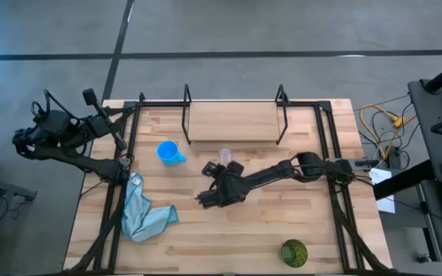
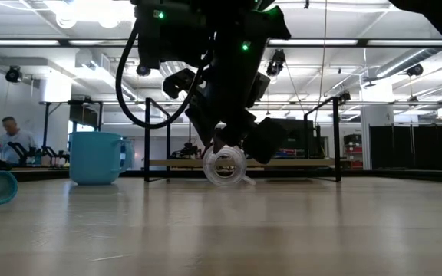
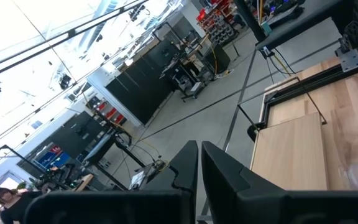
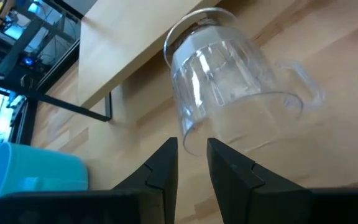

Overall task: Stack small to large cups/mugs on shelf
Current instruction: Put the transparent mug on the shelf

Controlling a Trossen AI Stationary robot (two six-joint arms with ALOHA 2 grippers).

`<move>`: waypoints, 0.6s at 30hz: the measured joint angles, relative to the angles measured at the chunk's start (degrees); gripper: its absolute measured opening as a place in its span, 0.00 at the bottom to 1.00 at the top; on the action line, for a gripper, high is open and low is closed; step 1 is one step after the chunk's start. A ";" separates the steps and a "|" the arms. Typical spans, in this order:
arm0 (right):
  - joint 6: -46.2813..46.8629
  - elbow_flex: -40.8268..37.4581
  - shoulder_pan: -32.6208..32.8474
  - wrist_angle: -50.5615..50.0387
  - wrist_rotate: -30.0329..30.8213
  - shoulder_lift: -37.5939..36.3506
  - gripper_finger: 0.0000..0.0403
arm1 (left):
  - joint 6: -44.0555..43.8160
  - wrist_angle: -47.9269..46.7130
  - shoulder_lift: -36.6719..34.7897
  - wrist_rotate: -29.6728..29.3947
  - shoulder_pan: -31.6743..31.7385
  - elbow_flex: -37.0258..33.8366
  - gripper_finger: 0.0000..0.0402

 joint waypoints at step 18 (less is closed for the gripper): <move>-4.07 0.00 -3.92 -1.71 0.02 0.00 0.13 | 2.93 -0.02 0.00 -0.08 0.00 0.00 0.02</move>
